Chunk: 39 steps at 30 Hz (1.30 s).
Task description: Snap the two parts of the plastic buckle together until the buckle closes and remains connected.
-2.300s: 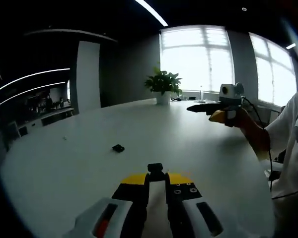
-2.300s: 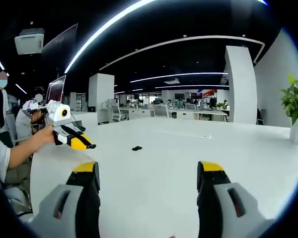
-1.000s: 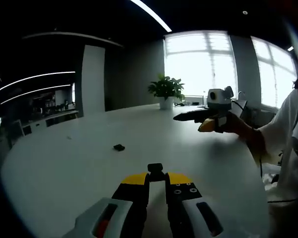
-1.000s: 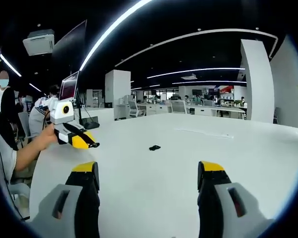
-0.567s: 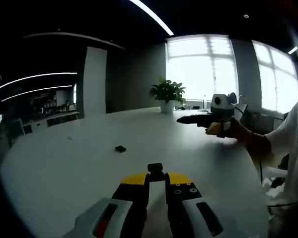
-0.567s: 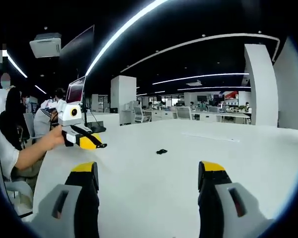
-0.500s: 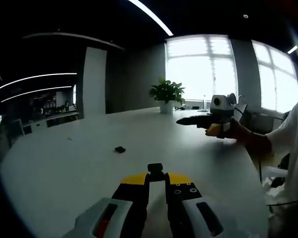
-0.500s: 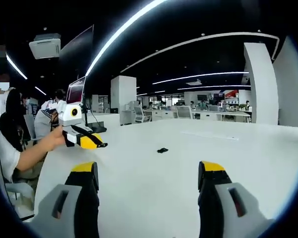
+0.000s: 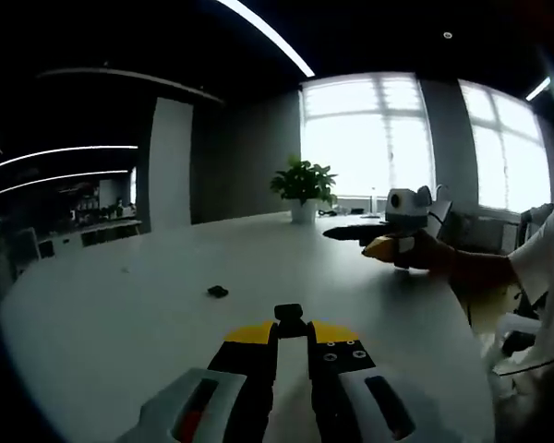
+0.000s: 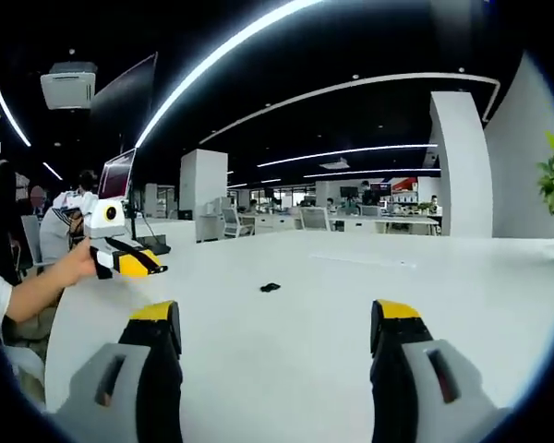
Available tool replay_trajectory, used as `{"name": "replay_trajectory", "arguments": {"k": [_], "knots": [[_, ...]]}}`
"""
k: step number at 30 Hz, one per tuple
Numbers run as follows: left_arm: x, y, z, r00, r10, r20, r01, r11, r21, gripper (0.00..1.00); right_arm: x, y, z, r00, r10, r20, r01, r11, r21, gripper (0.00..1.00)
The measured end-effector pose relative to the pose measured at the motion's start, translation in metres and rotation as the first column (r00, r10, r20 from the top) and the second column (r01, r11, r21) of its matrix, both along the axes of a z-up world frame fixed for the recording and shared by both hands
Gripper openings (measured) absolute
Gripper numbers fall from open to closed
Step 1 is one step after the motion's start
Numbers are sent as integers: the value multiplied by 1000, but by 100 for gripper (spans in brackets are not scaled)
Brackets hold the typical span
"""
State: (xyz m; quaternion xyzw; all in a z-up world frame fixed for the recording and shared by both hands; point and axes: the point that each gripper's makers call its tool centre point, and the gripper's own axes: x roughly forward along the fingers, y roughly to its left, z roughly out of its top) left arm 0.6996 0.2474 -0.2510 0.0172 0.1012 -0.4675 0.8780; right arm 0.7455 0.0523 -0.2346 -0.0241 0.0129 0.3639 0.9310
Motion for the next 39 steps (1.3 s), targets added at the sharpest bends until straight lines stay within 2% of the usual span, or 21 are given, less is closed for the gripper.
{"name": "replay_trajectory", "arguments": {"k": [5,11,15,19,20,22,27,33,39], "knots": [[0,-1,-3,1000,3,-3,-3,1000,4,12,-1,0,-3,1000,2,1,-2,1000,-23,85],[2,-7,-12,1000,-3,-11,4,998,56,12,-3,1,-3,1000,5,6,-5,999,-38,85],[2,-10,-12,1000,-11,-7,11,998,66,12,-1,4,0,1000,25,15,-24,998,-55,85],[-1,-15,-9,999,-33,6,32,997,69,12,2,21,6,994,110,0,-109,993,-53,85],[-4,-17,-7,999,-45,11,44,997,60,12,3,25,8,991,130,-12,-130,991,-41,85],[-15,-23,5,995,-98,9,98,995,-20,12,8,30,12,988,153,-37,-154,988,-23,85],[-20,-20,12,995,-98,20,99,994,-46,12,13,38,26,978,206,-29,-206,978,-27,85],[-19,-19,0,997,-75,12,74,997,28,12,21,37,23,979,204,-23,-205,977,-57,85],[-16,-13,-5,999,-46,-6,47,998,40,12,28,37,12,975,216,-53,-219,974,-61,85]]}}
